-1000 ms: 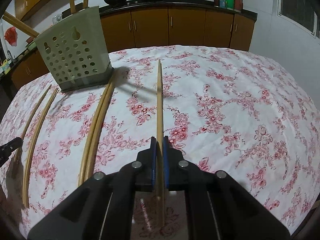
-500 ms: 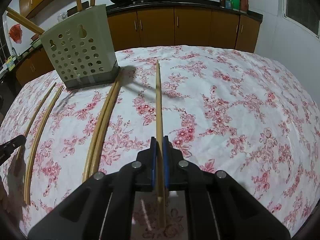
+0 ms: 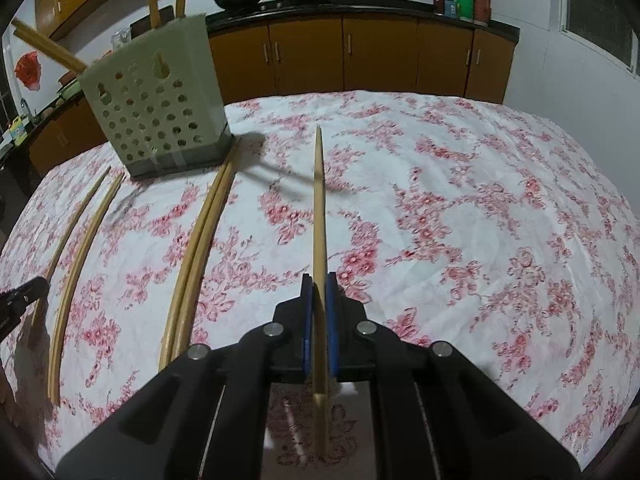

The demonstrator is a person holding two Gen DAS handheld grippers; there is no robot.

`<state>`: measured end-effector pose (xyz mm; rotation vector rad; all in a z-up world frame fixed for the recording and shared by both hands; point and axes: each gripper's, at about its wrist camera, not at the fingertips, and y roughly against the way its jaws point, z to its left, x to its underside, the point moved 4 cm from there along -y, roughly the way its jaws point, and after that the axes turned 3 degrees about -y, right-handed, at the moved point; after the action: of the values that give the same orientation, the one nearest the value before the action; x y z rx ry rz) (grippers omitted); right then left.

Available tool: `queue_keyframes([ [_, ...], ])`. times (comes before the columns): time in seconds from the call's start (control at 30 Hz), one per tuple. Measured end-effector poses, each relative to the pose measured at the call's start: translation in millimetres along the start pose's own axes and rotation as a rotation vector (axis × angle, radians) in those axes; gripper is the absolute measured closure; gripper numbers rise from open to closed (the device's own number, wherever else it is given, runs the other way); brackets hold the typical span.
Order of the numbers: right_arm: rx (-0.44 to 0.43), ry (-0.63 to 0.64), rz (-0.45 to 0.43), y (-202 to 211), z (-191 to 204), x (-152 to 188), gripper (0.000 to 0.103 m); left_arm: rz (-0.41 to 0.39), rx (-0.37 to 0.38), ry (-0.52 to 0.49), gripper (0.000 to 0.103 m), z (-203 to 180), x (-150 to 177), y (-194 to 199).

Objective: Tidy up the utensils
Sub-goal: 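Lift the chopstick upright with the right tool toward the green holder, then lower the chopstick into the green holder and open the right tool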

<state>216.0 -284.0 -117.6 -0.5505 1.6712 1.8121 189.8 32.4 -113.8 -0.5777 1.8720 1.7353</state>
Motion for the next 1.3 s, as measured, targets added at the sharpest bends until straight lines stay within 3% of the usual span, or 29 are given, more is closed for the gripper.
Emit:
queue_keyframes([
  [0.4, -0.038, -0.059, -0.291, 86.9, -6.4, -62.4, 0.095, -0.288, 0.019, 0.087, 0.096, 24.1, -67.6, 77.1],
  [0.53, -0.045, -0.058, -0.320, 96.2, -4.8, -70.0, 0.095, -0.344, 0.020, 0.102, 0.096, 25.5, -80.2, 92.6],
  [0.77, -0.059, -0.070, -0.336, 103.2, -3.6, -74.8, 0.095, -0.373, 0.029, 0.112, 0.096, 24.7, -89.0, 102.0],
  [1.13, -0.272, -0.070, -0.419, 166.6, 14.2, -111.0, 0.095, -0.489, 0.125, 0.045, 0.096, -2.9, -118.3, 155.1],
  [1.3, -0.304, -0.035, -0.463, 186.7, 27.3, -120.5, 0.095, -0.536, 0.155, 0.005, 0.096, -22.3, -128.8, 171.1],
])
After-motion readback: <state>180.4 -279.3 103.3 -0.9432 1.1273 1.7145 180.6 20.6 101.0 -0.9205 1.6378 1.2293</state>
